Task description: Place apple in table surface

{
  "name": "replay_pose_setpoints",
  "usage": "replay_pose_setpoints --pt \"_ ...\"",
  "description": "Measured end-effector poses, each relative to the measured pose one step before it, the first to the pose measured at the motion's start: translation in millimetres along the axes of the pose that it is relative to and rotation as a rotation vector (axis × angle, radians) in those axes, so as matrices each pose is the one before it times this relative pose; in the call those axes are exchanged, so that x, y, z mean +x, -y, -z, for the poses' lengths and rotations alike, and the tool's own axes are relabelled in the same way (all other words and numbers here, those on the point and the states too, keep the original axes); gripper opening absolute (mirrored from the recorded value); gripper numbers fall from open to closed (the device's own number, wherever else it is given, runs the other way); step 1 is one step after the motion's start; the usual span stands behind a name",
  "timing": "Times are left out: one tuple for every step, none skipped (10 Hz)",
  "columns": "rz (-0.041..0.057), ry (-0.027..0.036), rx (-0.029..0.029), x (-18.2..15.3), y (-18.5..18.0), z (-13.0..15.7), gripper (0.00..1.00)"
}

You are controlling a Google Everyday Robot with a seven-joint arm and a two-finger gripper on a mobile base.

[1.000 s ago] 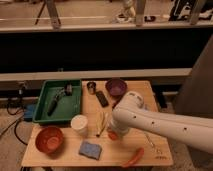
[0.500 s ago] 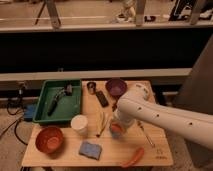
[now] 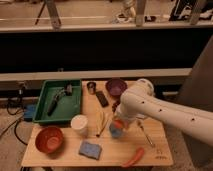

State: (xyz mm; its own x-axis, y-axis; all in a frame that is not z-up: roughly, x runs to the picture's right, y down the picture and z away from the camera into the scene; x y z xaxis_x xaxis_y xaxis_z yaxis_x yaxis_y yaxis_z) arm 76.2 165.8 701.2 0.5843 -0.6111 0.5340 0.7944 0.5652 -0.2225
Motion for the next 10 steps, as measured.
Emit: replay_pose_setpoints --pt "0.00566 0.00193 0.00362 2.21 -0.52 0.92 0.00" --pt "0.01149 0.00243 0.00491 -3.10 0.62 1.80 0.00" --pt "0.01015 0.00404 0.01009 -3.18 1.19 6.17 0.00" --pt "0.00273 0.00365 0.00936 -1.19 -1.72 7.64 0.00" --pt "-0.00047 0.00258 0.01131 -0.40 -3.14 9.07 0.00" --pt "-0.00488 -0.00178 0.00881 0.52 -4.32 8.36 0.00" --pt "-0.00807 -0.00243 0.00872 0.39 -4.64 8.11 0.00" --pt "-0.00463 -0.00167 0.00855 -0.49 -3.57 7.09 0.00" --pt "-0.00143 -0.00008 0.00369 -0.55 -1.56 4.09 0.00" --pt "-0.00048 0.00185 -0.00012 -0.73 -1.23 1.69 0.00"
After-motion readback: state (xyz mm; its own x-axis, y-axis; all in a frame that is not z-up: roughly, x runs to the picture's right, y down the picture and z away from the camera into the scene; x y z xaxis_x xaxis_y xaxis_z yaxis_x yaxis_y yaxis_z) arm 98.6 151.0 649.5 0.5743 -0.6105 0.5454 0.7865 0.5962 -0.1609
